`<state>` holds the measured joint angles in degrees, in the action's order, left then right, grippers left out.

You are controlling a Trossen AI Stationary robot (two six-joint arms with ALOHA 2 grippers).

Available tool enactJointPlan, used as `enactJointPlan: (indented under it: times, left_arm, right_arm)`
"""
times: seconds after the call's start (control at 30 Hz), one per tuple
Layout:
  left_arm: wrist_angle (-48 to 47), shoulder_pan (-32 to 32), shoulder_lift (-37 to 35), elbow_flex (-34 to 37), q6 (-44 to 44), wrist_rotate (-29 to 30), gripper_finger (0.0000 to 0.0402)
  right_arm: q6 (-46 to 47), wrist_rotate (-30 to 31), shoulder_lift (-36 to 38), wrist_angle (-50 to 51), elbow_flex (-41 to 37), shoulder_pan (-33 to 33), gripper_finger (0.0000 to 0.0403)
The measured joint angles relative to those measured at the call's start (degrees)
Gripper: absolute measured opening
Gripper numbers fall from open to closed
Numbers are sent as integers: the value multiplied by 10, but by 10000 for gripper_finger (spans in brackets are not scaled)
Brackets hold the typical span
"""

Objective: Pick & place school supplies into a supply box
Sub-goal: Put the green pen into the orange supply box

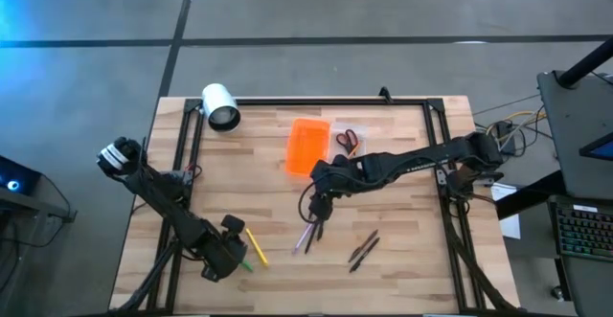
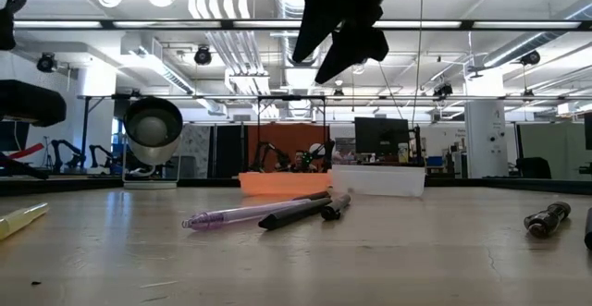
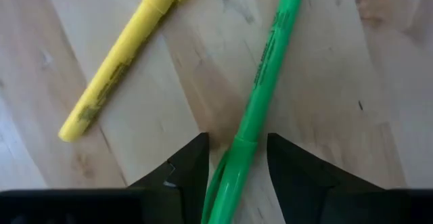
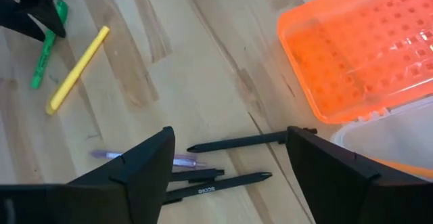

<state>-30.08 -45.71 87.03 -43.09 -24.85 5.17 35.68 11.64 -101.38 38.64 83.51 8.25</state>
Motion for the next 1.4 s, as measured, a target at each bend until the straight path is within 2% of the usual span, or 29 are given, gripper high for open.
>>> enactJointPlan:
  times: [0.2,0.47,0.57,0.67,0.77,0.83,0.9,1.0,1.07,1.17,1.3,1.4]
  left_arm:
    - [3,-1,24,10,21,6,119]
    - [2,1,42,13,21,20,21]
    - [2,9,38,14,-16,12,19]
    - [2,19,15,14,-69,-5,19]
    - [-5,26,-30,19,-132,-7,19]
    - [-25,37,-74,23,-174,1,19]
    - [-7,54,-127,23,-219,14,19]
    - [-1,107,-199,42,-277,29,19]
    - [68,163,-241,57,-310,44,19]
    - [218,284,-280,93,-341,50,19]
    - [415,458,-260,136,-372,3,19]
    - [538,544,-204,133,-381,-43,19]
  right_arm:
    - [1,3,0,1,0,0,263]
    - [9,16,1,1,-1,0,248]
    - [27,59,11,1,-2,3,240]
    - [61,128,35,5,-1,4,231]
    - [97,199,64,7,-1,4,224]
    - [122,246,89,14,-1,4,221]
    - [143,285,109,26,-1,4,220]
    - [166,332,137,53,-1,2,219]
    - [186,362,150,64,-1,1,219]
    - [214,398,163,86,-1,0,219]
    - [217,412,173,92,-1,-1,219]
    - [215,412,174,93,-1,-1,219]
